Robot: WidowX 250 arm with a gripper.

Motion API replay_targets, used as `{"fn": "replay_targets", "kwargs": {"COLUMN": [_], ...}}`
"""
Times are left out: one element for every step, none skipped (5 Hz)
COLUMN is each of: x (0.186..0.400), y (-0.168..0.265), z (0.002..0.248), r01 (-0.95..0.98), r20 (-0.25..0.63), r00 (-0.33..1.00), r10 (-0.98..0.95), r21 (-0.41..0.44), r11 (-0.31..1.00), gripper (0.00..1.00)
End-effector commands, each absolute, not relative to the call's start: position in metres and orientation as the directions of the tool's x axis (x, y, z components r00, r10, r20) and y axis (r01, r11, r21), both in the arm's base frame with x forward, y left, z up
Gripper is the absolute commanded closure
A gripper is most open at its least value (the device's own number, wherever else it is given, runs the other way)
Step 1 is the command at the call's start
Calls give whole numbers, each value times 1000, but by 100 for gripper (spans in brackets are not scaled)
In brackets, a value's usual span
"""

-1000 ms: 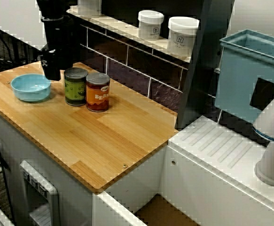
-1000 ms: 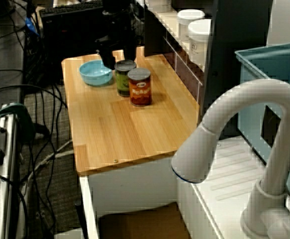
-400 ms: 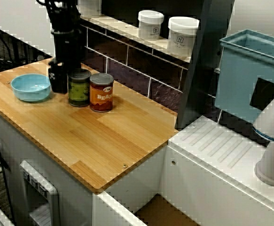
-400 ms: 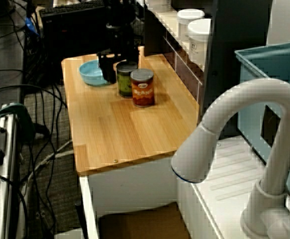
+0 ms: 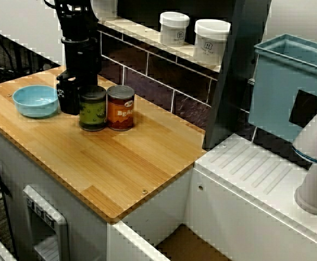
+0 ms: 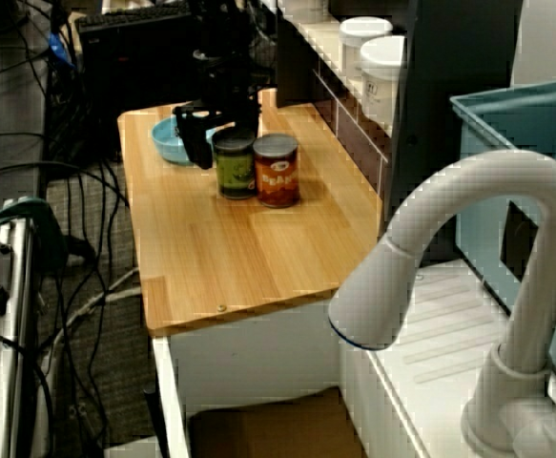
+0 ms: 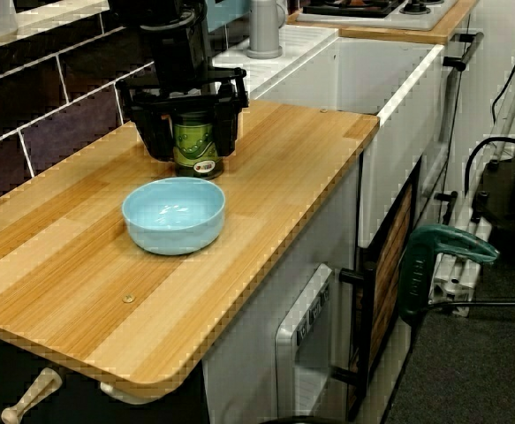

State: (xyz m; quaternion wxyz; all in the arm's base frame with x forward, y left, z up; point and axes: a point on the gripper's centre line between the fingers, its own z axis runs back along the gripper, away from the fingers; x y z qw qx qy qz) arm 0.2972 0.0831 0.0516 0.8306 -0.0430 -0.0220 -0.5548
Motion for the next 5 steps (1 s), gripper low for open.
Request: {"fn": "replay_targets", "kwargs": {"x": [291,288,283,275,273], "y": [68,62,54,44,31], "z": [75,76,74,74,74], "r01": [924,922,920,911,910], "r20": [97,108,110,123,129], "r00": [379,386,391,411,416], "r10": [-920,-916,-914,-903,-900], "r21": [6,-13,-23,-33,-46], "r11": [381,387,391,410,413], "gripper": [0,0,0,0,0]}}
